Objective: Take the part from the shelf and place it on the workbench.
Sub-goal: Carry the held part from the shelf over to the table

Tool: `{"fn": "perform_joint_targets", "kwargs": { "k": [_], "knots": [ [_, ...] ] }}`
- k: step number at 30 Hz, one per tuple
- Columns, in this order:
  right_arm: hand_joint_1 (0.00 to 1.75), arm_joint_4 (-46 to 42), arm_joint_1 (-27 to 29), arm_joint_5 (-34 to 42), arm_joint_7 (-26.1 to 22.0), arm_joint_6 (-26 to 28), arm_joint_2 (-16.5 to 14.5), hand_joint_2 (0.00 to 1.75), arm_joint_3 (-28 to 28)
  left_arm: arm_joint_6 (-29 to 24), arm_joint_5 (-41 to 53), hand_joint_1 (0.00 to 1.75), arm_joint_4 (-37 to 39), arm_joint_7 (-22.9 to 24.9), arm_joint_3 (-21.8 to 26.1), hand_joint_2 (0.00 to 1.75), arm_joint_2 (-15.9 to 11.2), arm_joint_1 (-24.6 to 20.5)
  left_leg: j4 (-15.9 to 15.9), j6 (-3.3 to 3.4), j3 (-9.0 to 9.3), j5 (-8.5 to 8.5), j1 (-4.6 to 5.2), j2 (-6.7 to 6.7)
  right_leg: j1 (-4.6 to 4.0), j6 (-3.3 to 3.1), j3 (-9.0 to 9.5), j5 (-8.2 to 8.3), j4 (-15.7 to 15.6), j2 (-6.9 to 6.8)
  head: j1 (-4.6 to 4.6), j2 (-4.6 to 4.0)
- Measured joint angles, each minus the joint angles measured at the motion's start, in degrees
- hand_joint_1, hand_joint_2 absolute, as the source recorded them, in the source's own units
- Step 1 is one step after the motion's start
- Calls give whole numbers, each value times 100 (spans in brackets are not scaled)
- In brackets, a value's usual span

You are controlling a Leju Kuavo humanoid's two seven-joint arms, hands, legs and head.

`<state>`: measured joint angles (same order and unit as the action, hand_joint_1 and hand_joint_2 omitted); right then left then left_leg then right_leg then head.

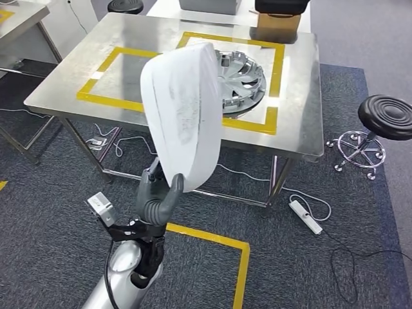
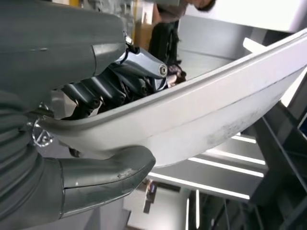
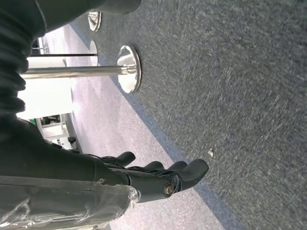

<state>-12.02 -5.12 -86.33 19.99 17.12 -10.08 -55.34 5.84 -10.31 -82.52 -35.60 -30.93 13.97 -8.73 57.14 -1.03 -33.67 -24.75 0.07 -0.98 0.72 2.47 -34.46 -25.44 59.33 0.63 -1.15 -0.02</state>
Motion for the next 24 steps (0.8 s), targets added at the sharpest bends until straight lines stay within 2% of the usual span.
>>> {"fn": "perform_joint_targets", "kwargs": {
  "k": [2,3,4,6,7,8,9,11,12,14,17,18,19,21,22,23,24],
  "knots": [
    [0,0,-1,-26,-14,-1,-5,175,7,165,-38,175,40,-66,-34,175,-1,-24,54,-54,-27,-56,-15,13,0,-79,-4,15,-9,-1,7,0],
    [0,0,-1,-36,-20,-7,-8,175,15,291,-89,175,50,-96,-51,175,-2,-38,214,-82,-102,-164,-19,22,6,-115,-2,22,-17,-4,19,0],
    [0,0,-2,-45,-27,-14,-10,175,22,437,-154,175,57,-125,-68,175,-4,-49,491,-106,-234,-323,-22,30,10,-141,-1,25,-22,-9,31,0],
    [0,0,-1,-65,-42,-31,-10,175,34,762,-266,175,69,-200,-99,175,-11,-66,1255,-132,-616,-663,-23,34,7,-169,-6,16,-21,-24,47,0],
    [0,0,-1,-76,-49,-35,-10,175,37,883,-294,175,74,-238,-114,175,-13,-71,1532,-133,-762,-732,-23,34,5,-175,-5,7,-21,-30,47,0],
    [0,0,-1,-84,-54,-38,-10,175,39,971,-301,175,77,-275,-127,175,-15,-75,1625,-124,-821,-697,-23,35,4,-178,-2,-3,-21,-33,48,0],
    [0,0,-2,-93,-60,-40,-10,175,44,1019,-297,175,78,-305,-137,175,-15,-78,1501,-106,-771,-563,-22,35,3,-177,7,-14,-22,-32,48,0],
    [0,0,-3,-111,-69,-43,-10,175,64,1047,-276,175,78,-347,-147,175,-15,-88,822,-44,-420,-201,-13,64,2,-153,37,-49,-25,-23,50,0],
    [0,0,-1,-118,-73,-45,-10,175,76,1053,-267,175,78,-360,-150,175,-14,-98,455,-14,-230,-118,-4,91,-10,-125,49,-86,-20,-17,54,0],
    [0,0,1,-127,-73,-49,-10,175,93,1059,-248,175,79,-376,-152,175,-9,-114,39,35,-11,-133,13,125,-31,-48,99,-128,-36,-21,55,0],
    [0,0,1,-131,-72,-56,-10,175,119,1060,-231,175,80,-397,-149,175,1,-118,-65,124,117,-133,3,91,-29,63,203,-135,-48,-49,43,1],
    [0,0,-4,-131,-70,-56,-10,175,128,1060,-231,175,80,-400,-148,175,4,-118,-68,155,167,-122,-2,88,-25,86,164,-215,51,-55,29,1],
    [0,0,-11,-131,-69,-55,-10,175,136,1063,-242,175,80,-402,-146,175,6,-118,-70,180,213,-126,-7,86,-22,103,43,-330,281,-57,20,1],
    [0,0,-16,-129,-61,-54,-10,175,139,1067,-271,175,80,-391,-141,175,7,-118,-70,213,260,-176,-1,78,-24,126,-391,-617,1000,-54,-4,0],
    [0,0,-8,-129,-57,-53,-10,175,140,1069,-284,175,80,-384,-139,175,7,-117,-69,222,286,-210,2,67,-24,132,-609,-709,1293,-53,-9,0],
    [0,0,4,-129,-55,-53,-10,175,140,1070,-289,175,80,-378,-137,175,7,-116,-69,223,324,-249,3,51,-25,137,-752,-717,1420,-53,-13,0],
    [0,0,15,-130,-54,-53,-10,175,140,1071,-291,175,80,-376,-137,175,7,-116,-69,218,381,-295,4,35,-25,136,-787,-597,1322,-52,-15,0]
  ]
}}
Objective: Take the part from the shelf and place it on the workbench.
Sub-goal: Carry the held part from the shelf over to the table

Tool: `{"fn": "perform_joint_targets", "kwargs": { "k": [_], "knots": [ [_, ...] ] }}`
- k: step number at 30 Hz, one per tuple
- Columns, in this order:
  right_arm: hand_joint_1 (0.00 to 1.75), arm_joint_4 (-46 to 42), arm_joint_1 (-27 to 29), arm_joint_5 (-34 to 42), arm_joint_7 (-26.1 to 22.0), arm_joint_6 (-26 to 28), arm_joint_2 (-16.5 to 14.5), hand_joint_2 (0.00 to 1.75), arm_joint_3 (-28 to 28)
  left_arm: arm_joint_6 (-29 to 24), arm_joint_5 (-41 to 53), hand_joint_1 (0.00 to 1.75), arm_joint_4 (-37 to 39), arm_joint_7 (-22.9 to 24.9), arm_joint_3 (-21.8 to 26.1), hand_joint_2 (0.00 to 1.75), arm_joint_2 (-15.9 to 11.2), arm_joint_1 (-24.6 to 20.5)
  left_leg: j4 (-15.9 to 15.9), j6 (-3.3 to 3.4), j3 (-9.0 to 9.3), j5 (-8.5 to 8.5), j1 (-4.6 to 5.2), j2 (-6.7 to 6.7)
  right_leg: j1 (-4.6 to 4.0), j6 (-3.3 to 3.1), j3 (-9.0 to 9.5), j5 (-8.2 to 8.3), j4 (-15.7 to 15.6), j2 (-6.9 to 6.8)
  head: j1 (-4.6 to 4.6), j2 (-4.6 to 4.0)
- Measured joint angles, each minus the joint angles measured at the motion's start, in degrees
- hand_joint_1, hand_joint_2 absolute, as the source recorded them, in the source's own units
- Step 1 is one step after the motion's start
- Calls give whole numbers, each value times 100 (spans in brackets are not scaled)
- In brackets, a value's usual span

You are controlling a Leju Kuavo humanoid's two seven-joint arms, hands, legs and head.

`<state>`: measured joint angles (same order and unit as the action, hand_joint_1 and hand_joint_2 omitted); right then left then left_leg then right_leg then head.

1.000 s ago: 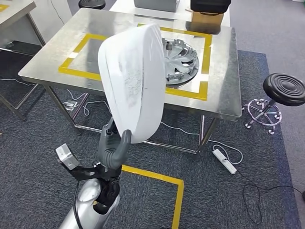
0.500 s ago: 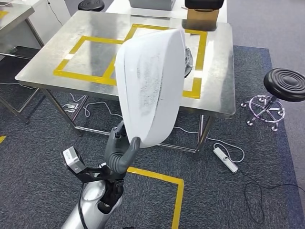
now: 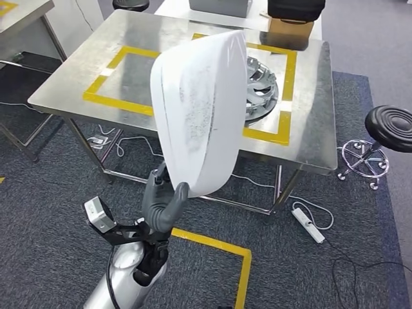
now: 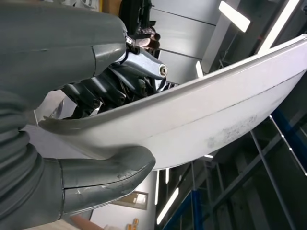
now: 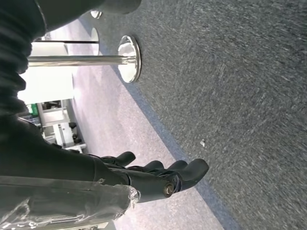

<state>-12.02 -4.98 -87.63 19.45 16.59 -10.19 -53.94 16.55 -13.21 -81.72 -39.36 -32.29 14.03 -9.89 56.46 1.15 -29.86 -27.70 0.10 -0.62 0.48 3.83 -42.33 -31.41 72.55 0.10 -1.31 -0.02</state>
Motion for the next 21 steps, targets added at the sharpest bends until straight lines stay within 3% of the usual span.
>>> {"fn": "perform_joint_targets", "kwargs": {
  "k": [2,4,6,9,11,13,14,15,16,18,20,21],
  "knots": [
    [0,0,13,-3,0,0,0,175,0,2,-4,175,0,0,1,175,2,1,0,-28,138,-116,0,-17,0,-28,158,550,-677,0,-3,0],
    [0,0,7,-4,0,0,0,175,1,2,-9,175,-1,0,4,175,3,2,8,-80,225,-218,9,-23,-22,-94,315,915,-1230,4,-4,0],
    [0,0,-4,-4,1,1,0,175,2,2,-13,175,-2,3,9,175,3,3,9,-146,255,-264,11,-26,-54,-180,345,930,-1309,13,-3,0],
    [0,0,-2,-7,4,6,0,175,2,7,-35,175,-10,8,10,175,5,3,142,-235,227,-353,9,-15,-27,-285,441,917,-1340,29,11,0],
    [0,0,-17,-5,9,7,0,175,2,14,-80,175,-15,9,13,175,3,5,679,-297,-74,-598,-1,-7,-5,-335,497,882,-1363,30,37,0],
    [0,0,-31,-4,15,7,0,175,2,27,-132,175,-15,11,22,175,2,9,1385,-341,-561,-863,-16,-5,-1,-355,512,850,-1364,30,49,0],
    [0,0,-32,-4,18,7,0,175,2,35,-155,175,-15,15,30,175,3,11,1570,-353,-737,-870,-21,-4,0,-354,523,835,-1364,31,50,0],
    [0,0,-30,-4,19,7,0,175,2,44,-172,175,-15,18,38,175,3,12,1560,-356,-813,-757,-23,-4,2,-347,540,820,-1363,34,50,0],
    [0,0,-28,-4,19,6,0,175,2,51,-182,175,-16,21,45,175,4,13,1355,-351,-783,-538,-25,-3,4,-334,565,805,-1363,38,50,0],
    [0,0,-26,-3,20,2,0,175,2,55,-185,175,-22,24,55,175,4,15,665,-324,-562,-34,-20,8,6,-295,618,775,-1356,46,50,0],
    [0,0,-24,-1,24,-3,0,175,2,28,-182,175,-33,26,62,175,7,20,187,-260,-411,168,-4,17,-4,-237,624,757,-1347,45,54,0],
    [0,0,-21,-1,27,-5,0,175,2,9,-176,175,-39,26,69,175,8,24,108,-222,-395,170,7,14,-8,-203,622,756,-1350,40,58,0]
  ]
}}
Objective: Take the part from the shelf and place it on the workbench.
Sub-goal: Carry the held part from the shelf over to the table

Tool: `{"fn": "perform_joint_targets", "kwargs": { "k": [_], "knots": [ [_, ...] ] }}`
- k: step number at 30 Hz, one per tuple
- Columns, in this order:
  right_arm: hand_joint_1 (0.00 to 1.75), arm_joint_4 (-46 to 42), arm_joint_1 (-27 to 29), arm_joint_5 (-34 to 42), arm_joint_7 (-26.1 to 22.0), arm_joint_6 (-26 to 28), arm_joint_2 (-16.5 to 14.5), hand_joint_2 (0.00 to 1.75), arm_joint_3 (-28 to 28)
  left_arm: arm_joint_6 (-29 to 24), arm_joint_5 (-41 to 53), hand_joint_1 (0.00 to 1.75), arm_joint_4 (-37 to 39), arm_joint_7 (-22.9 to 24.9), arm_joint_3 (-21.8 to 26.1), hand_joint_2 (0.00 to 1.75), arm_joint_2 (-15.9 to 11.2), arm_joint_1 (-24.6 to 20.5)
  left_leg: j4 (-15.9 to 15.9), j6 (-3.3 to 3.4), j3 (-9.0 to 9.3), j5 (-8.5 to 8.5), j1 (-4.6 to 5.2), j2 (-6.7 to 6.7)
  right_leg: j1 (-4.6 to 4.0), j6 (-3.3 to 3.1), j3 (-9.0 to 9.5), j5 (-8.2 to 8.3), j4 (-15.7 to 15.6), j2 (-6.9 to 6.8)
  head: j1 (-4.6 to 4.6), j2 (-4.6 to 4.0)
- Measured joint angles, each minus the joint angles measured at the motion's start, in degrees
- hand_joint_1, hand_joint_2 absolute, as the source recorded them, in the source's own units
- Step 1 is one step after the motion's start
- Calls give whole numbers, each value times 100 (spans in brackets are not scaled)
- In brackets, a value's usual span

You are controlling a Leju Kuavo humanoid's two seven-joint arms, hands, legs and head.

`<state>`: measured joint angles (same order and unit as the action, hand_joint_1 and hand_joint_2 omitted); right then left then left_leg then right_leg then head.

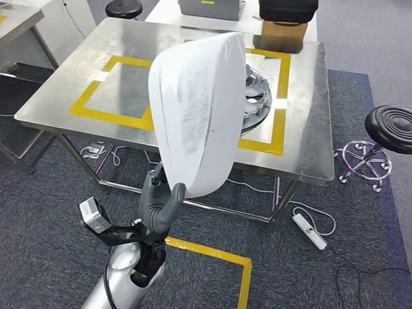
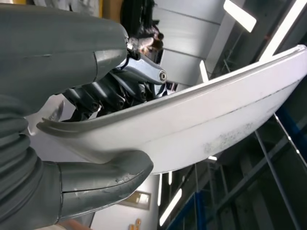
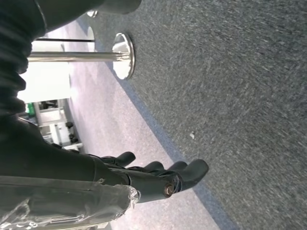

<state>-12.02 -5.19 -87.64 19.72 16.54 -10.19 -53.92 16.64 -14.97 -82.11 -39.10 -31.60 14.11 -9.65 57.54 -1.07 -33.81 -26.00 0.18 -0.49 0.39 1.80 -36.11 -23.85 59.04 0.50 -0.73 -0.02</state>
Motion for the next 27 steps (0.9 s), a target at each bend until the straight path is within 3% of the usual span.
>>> {"fn": "perform_joint_targets", "kwargs": {
  "k": [2,4,7,8,9,10,12,13,14,18,20,22,23,24,25,27],
  "knots": [
    [0,0,2,-4,6,-8,0,175,0,3,16,175,-15,-18,20,175,5,8,-42,79,17,34,-3,-13,5,70,0,-15,-16,-9,1,0],
    [0,0,0,-10,1,-19,0,175,0,85,31,175,-40,-56,33,175,10,12,-82,158,65,6,-19,-20,9,123,-102,-151,217,-9,-25,0],
    [0,0,15,-11,-11,-35,0,175,0,164,46,175,-55,-86,45,175,14,19,-93,236,155,-88,-13,-22,10,159,-648,-543,1289,-6,-58,0],
    [0,0,25,-10,-14,-40,0,175,0,175,49,175,-55,-87,51,175,14,21,-93,239,198,-118,-9,-22,10,168,-801,-576,1549,-7,-56,0],
    [0,0,35,-10,-14,-44,0,175,0,181,52,175,-55,-87,55,175,14,22,-92,235,256,-154,-8,-24,11,176,-848,-484,1579,-8,-59,0],
    [0,0,41,-10,-14,-46,0,175,0,186,54,175,-55,-87,57,175,14,22,-92,224,327,-195,-8,-25,14,180,-785,-298,1386,-10,-58,0],
    [0,1,44,-8,-14,-50,-1,175,0,191,55,175,-55,-88,60,175,14,23,-95,184,479,-303,-6,-27,19,186,-445,119,630,-18,-61,0],
    [0,2,40,-7,-13,-52,-1,175,0,193,55,175,-56,-89,61,175,14,22,-89,155,525,-355,0,-29,16,172,-277,180,312,-20,-62,0],
    [0,3,35,-5,-13,-56,-1,175,0,195,55,175,-58,-89,64,175,14,24,-87,123,556,-390,7,-31,9,148,-168,172,127,-20,-55,0],
    [0,1,25,2,-9,-58,1,175,0,190,55,175,-67,-80,67,175,15,24,-40,5,585,-468,2,-26,-5,-3,-44,10,48,-12,-5,1],
    [0,0,22,3,-10,-54,0,175,0,184,55,175,-72,-69,67,175,13,25,400,-53,342,-636,-5,-11,22,-68,48,-44,-4,-16,21,2],
    [0,0,18,3,-10,-52,0,175,0,179,54,175,-71,-63,69,175,8,28,1189,-95,-194,-842,-19,-8,30,-104,121,-109,-22,-20,36,2],
    [0,0,19,3,-9,-50,0,175,0,173,52,175,-70,-61,71,175,5,29,1492,-108,-457,-857,-27,-7,33,-107,158,-146,-23,-19,35,2],
    [0,0,24,3,-8,-49,0,175,0,167,49,175,-70,-59,73,175,4,30,1613,-114,-633,-761,-34,-7,37,-104,203,-184,-23,-14,35,2],
    [0,0,27,3,-6,-47,0,175,0,158,42,175,-71,-59,74,175,3,31,1519,-114,-697,-546,-39,-5,42,-96,260,-225,-23,-6,35,2],
    [0,0,32,4,-2,-45,0,175,0,134,16,175,-72,-59,78,175,3,31,891,-105,-584,58,-46,13,54,-57,372,-315,-24,12,39,2]
  ]
}}
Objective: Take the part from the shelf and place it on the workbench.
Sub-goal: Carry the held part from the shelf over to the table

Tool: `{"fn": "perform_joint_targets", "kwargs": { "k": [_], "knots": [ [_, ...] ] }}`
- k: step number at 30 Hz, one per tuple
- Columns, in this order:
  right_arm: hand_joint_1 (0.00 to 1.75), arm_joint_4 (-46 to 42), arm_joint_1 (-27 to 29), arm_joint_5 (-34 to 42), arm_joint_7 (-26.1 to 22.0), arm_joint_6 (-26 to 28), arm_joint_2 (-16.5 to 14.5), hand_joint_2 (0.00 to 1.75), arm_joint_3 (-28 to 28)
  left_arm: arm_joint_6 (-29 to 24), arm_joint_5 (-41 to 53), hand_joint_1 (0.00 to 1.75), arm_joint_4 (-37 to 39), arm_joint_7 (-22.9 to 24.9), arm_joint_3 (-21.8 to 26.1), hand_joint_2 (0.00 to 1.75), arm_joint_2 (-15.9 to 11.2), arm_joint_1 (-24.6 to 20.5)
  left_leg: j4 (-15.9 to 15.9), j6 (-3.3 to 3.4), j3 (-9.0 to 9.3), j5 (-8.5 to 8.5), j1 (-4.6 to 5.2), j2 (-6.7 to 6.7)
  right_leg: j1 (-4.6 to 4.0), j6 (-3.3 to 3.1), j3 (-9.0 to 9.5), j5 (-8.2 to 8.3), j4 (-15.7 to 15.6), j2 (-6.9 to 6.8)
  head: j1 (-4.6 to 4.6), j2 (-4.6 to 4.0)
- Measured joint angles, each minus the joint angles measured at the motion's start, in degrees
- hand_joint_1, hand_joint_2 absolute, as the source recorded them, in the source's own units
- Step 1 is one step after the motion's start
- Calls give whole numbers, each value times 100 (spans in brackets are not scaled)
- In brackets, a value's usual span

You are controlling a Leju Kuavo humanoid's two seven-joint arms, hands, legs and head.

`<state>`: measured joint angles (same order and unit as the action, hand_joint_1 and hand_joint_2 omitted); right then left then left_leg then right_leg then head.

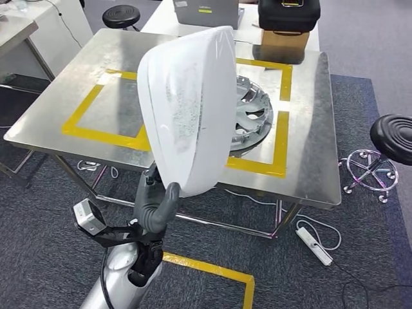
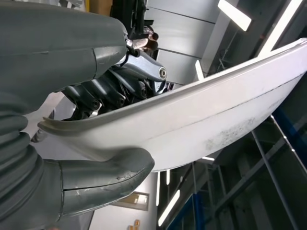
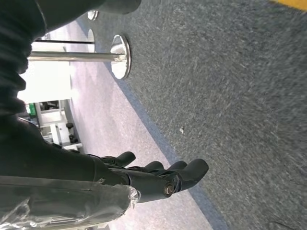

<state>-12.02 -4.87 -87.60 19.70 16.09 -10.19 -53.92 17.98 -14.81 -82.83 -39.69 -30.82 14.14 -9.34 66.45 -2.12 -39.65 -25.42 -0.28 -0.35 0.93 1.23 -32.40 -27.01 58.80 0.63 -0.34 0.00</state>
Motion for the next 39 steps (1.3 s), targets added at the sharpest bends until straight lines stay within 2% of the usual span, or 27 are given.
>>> {"fn": "perform_joint_targets", "kwargs": {
  "k": [1,2,4,7,8,10,11,12,13,14,16,17,18,21,23,24,26,27,28,29,30,31,32,34,37,38,39],
  "knots": [
    [0,0,-3,1,2,1,0,175,0,-16,-15,175,-1,1,2,175,1,1,-346,6,109,205,1,11,-8,33,39,-49,10,10,11,0],
    [0,0,-6,2,3,3,0,175,0,-32,-29,175,-3,3,3,175,4,1,-600,33,194,292,2,20,-18,67,46,-89,15,15,20,-1],
    [0,0,-11,3,7,12,0,175,0,-56,-59,175,-7,15,8,175,12,4,-797,103,263,232,12,11,-38,134,55,-144,3,9,20,-1],
    [0,0,-14,4,8,19,0,175,0,-64,-98,175,-27,24,19,175,22,11,-836,223,308,175,-6,-15,-28,222,44,-259,91,-18,-15,0],
    [0,0,-16,4,8,19,0,175,0,-67,-112,175,-35,24,22,175,24,14,-843,255,332,163,-14,-15,-28,240,-43,-377,295,-20,-24,0],
    [0,0,-15,10,8,19,0,175,0,-73,-130,175,-43,24,36,175,25,20,-842,307,368,126,-3,-15,-30,258,-433,-715,1036,-20,-41,-1],
    [0,0,-10,14,8,19,0,175,0,-75,-135,175,-44,24,47,175,24,23,-842,323,383,107,5,-19,-30,262,-650,-828,1395,-20,-42,-1],
    [0,0,-6,17,8,19,0,175,0,-81,-136,175,-44,24,61,175,25,27,-841,331,403,88,12,-27,-30,262,-809,-841,1612,-20,-43,-1],
    [0,0,-4,19,8,19,0,175,0,-102,-137,175,-47,24,75,175,25,30,-839,330,429,66,15,-37,-31,256,-862,-729,1604,-20,-43,-1],
    [0,0,-4,19,8,20,0,175,0,-136,-140,175,-54,24,92,175,26,34,-838,323,466,42,17,-47,-32,243,-806,-515,1376,-20,-43,0],
    [0,0,-10,17,8,21,1,175,0,-215,-155,175,-89,20,129,175,28,45,-835,288,551,-17,25,-58,-39,211,-495,-46,603,-19,-44,-1],
    [0,0,-13,16,8,21,1,175,0,-239,-168,175,-112,17,146,175,29,50,-829,264,578,-41,33,-61,-45,190,-359,91,300,-16,-42,-1],
    [0,0,-17,15,8,21,1,175,0,-251,-180,175,-136,13,162,175,29,56,-828,237,594,-57,39,-63,-54,171,-273,149,121,-11,-39,-1],
    [0,0,-15,2,1,17,2,175,0,-164,-124,175,-207,4,198,175,26,66,-857,141,612,-78,27,-61,-69,81,-227,125,38,5,-37,0],
    [0,0,-14,-12,-16,5,2,175,0,30,9,175,-288,-14,211,175,20,69,-671,68,533,-168,23,-47,-46,-13,-154,61,-10,13,-17,0],
    [0,0,-17,-15,-24,-3,2,175,1,117,71,175,-323,-23,217,175,17,71,-402,39,392,-267,20,-39,-32,-52,-101,19,-26,11,-4,0],
    [0,0,-17,-14,-28,-14,2,175,0,201,142,175,-341,-32,232,175,15,77,369,-2,-62,-521,14,-33,-28,-82,-12,-12,-26,-24,14,0],
    [0,0,-16,-10,-28,-16,2,175,0,210,152,175,-340,-31,245,175,15,80,652,-13,-259,-578,10,-31,-27,-77,26,-15,-24,-33,14,0],
    [0,0,-14,-6,-28,-16,2,175,0,212,152,175,-340,-31,255,175,15,84,752,-18,-370,-528,6,-30,-25,-67,62,-22,-23,-34,15,0],
    [0,0,-14,-2,-27,-15,2,175,0,210,145,175,-339,-31,265,175,15,86,634,-17,-371,-359,2,-29,-23,-58,97,-51,-23,-20,15,-1],
    [0,0,-14,1,-27,-15,2,175,0,208,136,175,-339,-31,272,175,16,87,333,-11,-270,-113,-2,-27,-19,-42,135,-84,-22,-6,15,-1],
    [0,0,-13,2,-27,-14,2,175,0,203,127,175,-339,-31,274,175,16,87,-50,-3,-120,129,-4,-20,-21,-16,166,-123,-22,4,18,-1],
    [0,0,-15,2,-27,-13,2,175,0,191,121,175,-338,-31,277,175,17,88,-407,13,35,274,-5,-14,-33,16,186,-167,-14,14,25,-1],
    [0,0,-20,5,-27,-9,2,175,0,150,116,175,-334,-31,278,175,23,92,-774,73,192,332,1,-9,-56,83,187,-226,-19,16,28,0],
    [0,0,-27,12,-27,-8,2,175,0,94,117,175,-333,-31,283,175,32,96,-823,189,232,252,4,-25,-52,183,218,-291,-53,1,6,0],
    [0,0,-30,15,-29,-10,2,175,0,84,118,175,-332,-31,283,175,35,96,-836,225,261,233,-4,-25,-50,210,197,-367,46,-4,-9,0],
    [0,0,-34,17,-33,-13,2,175,0,74,119,175,-332,-31,283,175,37,96,-847,258,292,215,-13,-22,-49,230,95,-496,286,-7,-23,-1]
  ]
}}
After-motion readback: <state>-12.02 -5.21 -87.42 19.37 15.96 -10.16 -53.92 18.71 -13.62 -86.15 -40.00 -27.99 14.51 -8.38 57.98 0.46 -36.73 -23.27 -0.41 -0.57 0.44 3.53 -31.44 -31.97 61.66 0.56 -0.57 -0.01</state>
